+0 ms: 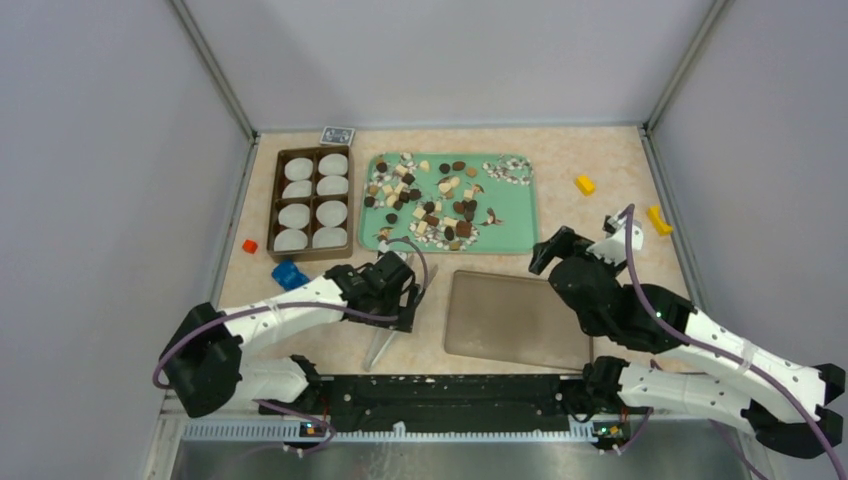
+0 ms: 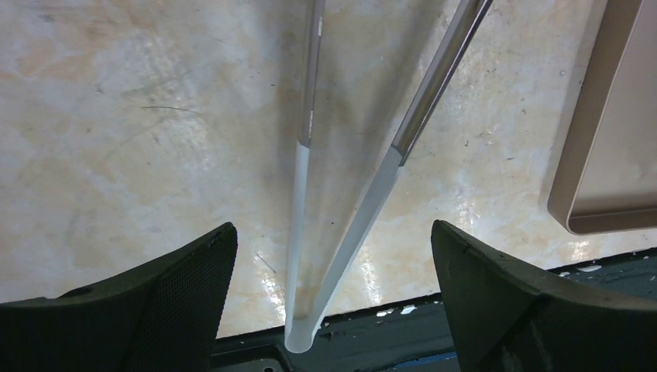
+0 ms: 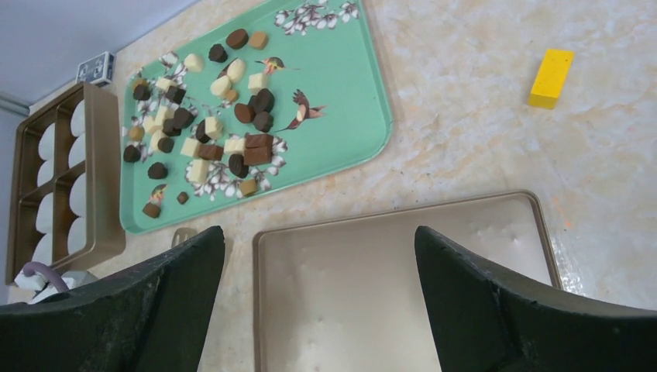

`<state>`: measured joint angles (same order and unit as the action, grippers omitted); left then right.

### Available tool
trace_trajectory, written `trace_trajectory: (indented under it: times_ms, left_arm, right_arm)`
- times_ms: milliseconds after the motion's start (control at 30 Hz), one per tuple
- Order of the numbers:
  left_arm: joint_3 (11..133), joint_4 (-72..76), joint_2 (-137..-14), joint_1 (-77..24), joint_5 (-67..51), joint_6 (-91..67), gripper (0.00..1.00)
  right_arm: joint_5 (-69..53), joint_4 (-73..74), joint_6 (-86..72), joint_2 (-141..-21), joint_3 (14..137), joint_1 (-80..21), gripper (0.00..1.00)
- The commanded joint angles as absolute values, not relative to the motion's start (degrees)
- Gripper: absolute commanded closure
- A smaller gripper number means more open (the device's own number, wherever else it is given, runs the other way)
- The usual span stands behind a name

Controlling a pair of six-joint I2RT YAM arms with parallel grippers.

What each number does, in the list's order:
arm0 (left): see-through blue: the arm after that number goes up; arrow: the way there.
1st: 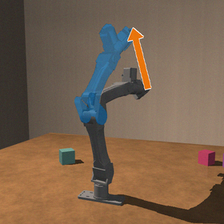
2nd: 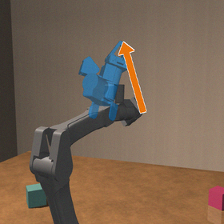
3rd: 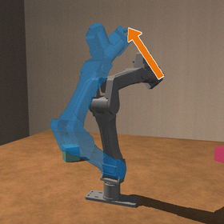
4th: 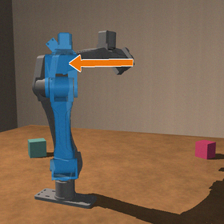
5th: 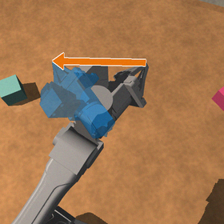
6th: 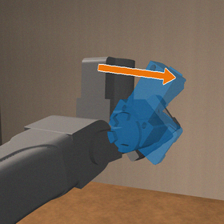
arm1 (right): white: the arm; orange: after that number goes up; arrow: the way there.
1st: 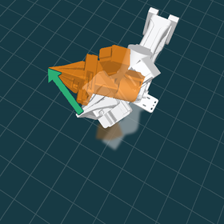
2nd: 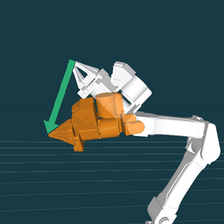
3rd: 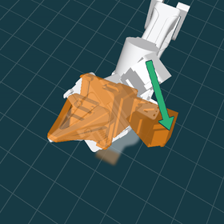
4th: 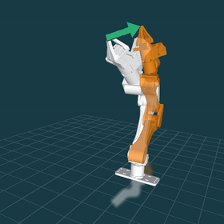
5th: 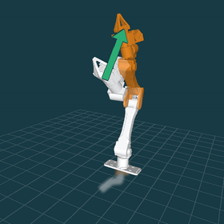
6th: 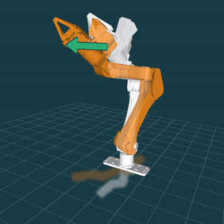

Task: Pack the chocolate

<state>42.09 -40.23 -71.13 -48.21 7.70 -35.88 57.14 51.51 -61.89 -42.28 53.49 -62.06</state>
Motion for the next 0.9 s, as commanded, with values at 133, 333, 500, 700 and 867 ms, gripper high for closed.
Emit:
trace_trajectory:
  times_ms: [133,333,500,700,867]
  left_arm:
    - [44.07,-35.95,-76.93,-48.79,8.92,-29.93,0.16]
    - [45.41,-34.77,-81.86,-48.78,8.57,-28.15,0.22]
    - [45.22,-32.58,-82.84,-48.79,8.22,-28.04,0.24]
    - [43.96,-29.10,-81.42,-48.83,5.64,-27.07,0.27]
    - [43.85,-29.48,-82.26,-48.78,4.39,-27.01,0.33]
  right_arm:
    - [57.84,52.06,-63.39,-41.93,51.90,-61.71,0.11]
    - [57.53,52.63,-64.02,-41.76,52.03,-61.70,0.11]
    - [57.23,53.50,-65.68,-40.69,51.45,-61.70,0.11]
    - [56.87,55.23,-67.55,-39.82,50.85,-61.71,0.11]
    - [56.45,56.41,-68.84,-39.38,50.64,-61.76,0.11]
